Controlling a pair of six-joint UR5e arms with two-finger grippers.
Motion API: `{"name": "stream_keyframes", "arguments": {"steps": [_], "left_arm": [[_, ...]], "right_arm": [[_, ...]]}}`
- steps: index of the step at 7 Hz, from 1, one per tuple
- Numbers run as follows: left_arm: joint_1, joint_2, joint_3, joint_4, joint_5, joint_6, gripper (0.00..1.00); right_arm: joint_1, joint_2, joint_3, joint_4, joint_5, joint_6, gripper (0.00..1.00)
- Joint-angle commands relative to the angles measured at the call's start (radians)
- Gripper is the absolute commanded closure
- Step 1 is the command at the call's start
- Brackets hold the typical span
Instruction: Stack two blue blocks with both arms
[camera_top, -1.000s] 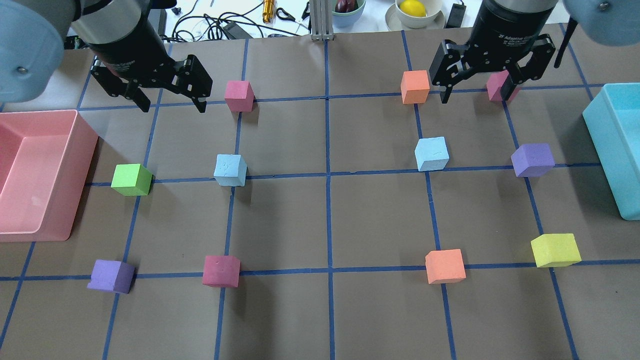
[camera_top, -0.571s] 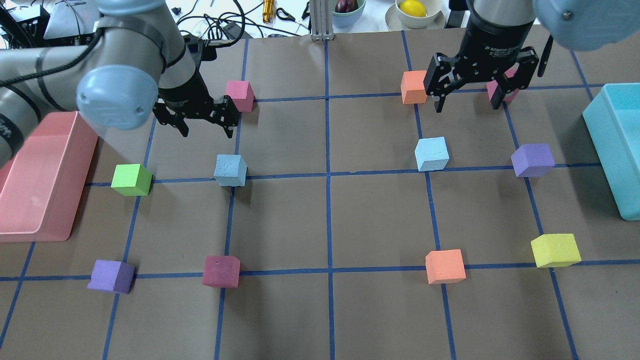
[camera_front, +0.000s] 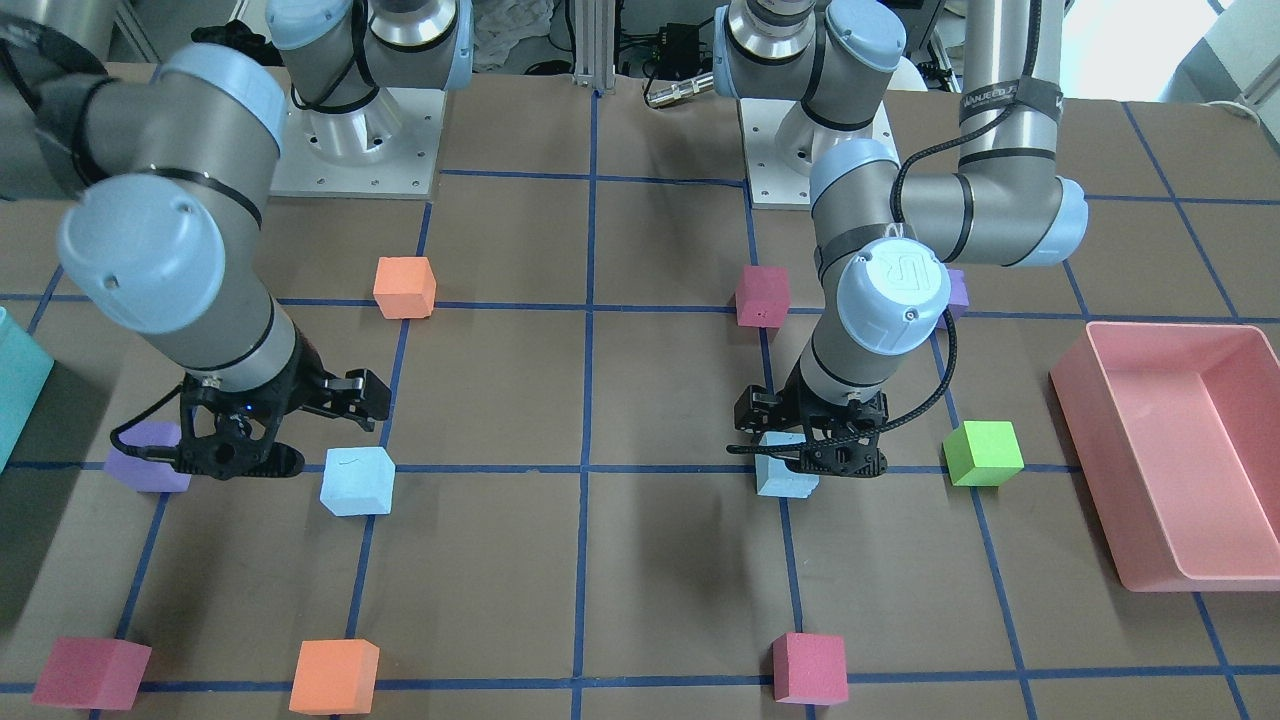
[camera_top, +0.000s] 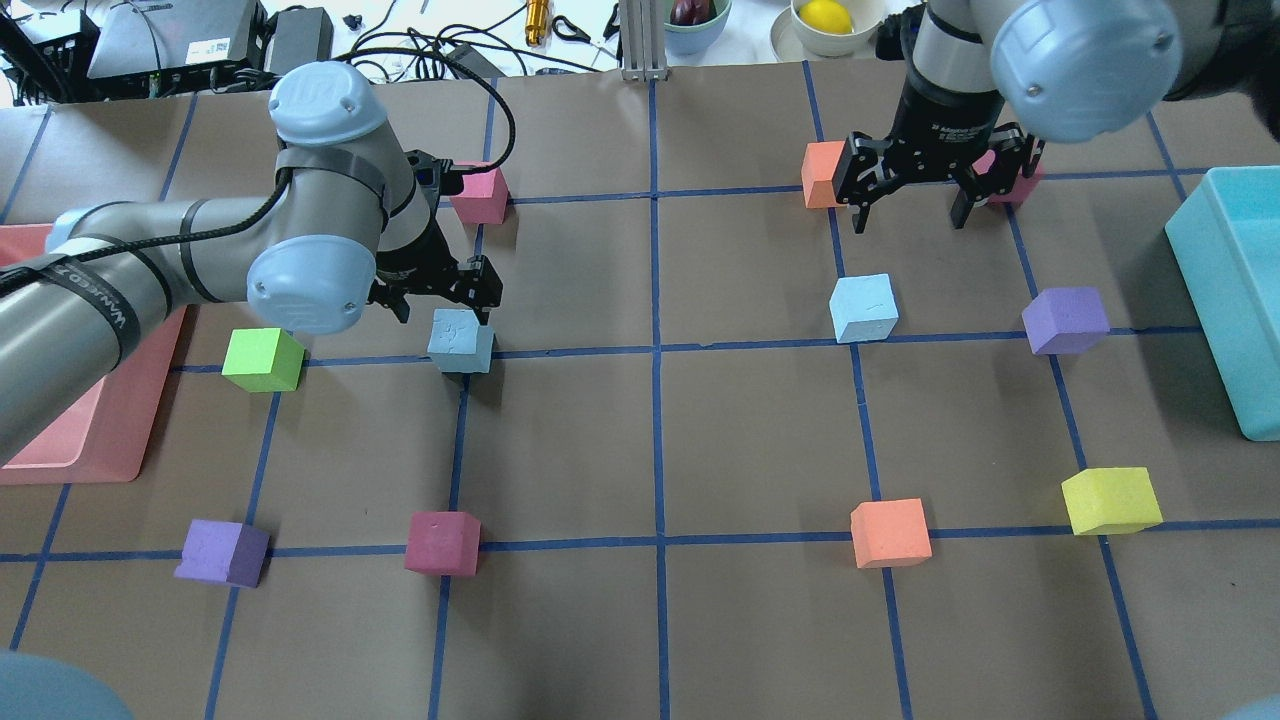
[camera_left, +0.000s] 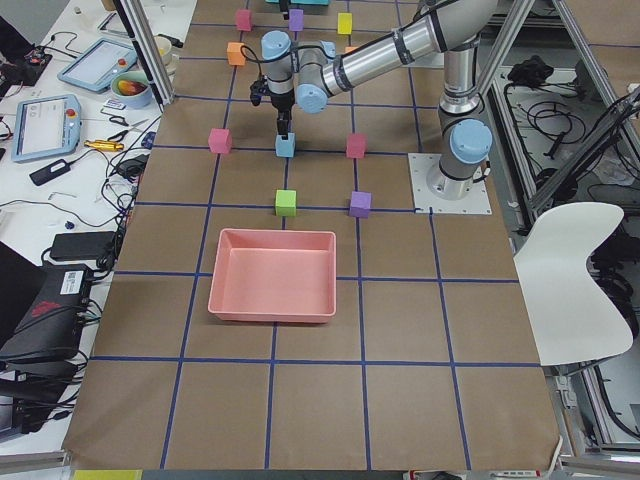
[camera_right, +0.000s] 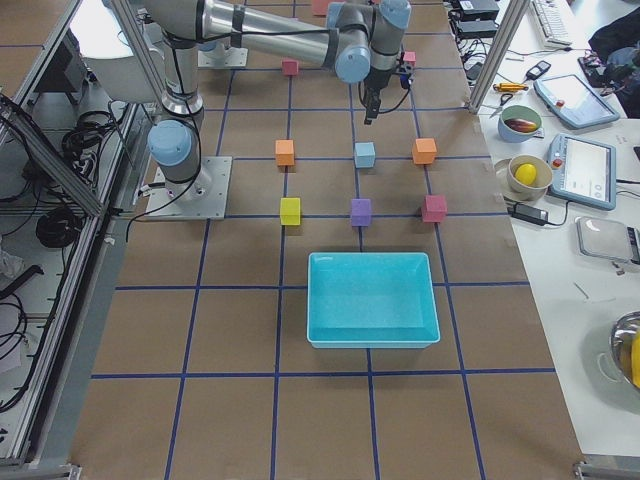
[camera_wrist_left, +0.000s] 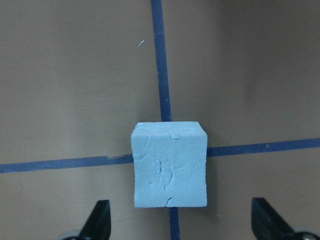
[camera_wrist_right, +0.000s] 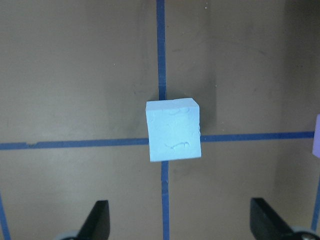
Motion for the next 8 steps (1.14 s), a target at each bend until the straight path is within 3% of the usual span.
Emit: {"name": "stream_keyframes", "arguments": {"steps": [1, 3, 5, 6, 7, 8], "left_arm": [[-0.001, -0.026, -0.01, 0.036, 0.0, -0.002, 0.0], [-0.001, -0.049, -0.019, 0.087, 0.0, -0.001, 0.0], [-0.001, -0.062, -0.024, 0.09, 0.0, -0.002, 0.0], [-0.001, -0.062, -0.022, 0.09, 0.0, 0.001, 0.09], [0.001, -0.066, -0.025, 0.09, 0.002, 0.001, 0.2], [0.001, -0.072, -0.022, 0.092, 0.002, -0.001, 0.32]], "right_arm": [[-0.009, 0.047, 0.137, -0.21, 0.012, 0.0, 0.0], [-0.009, 0.1, 0.167, -0.324, 0.011, -0.068, 0.0], [-0.009, 0.122, 0.167, -0.326, 0.009, -0.08, 0.0], [-0.007, 0.136, 0.167, -0.341, 0.009, -0.08, 0.11], [-0.009, 0.14, 0.167, -0.346, 0.009, -0.081, 0.61], [-0.007, 0.139, 0.163, -0.346, 0.002, -0.08, 1.0]]}}
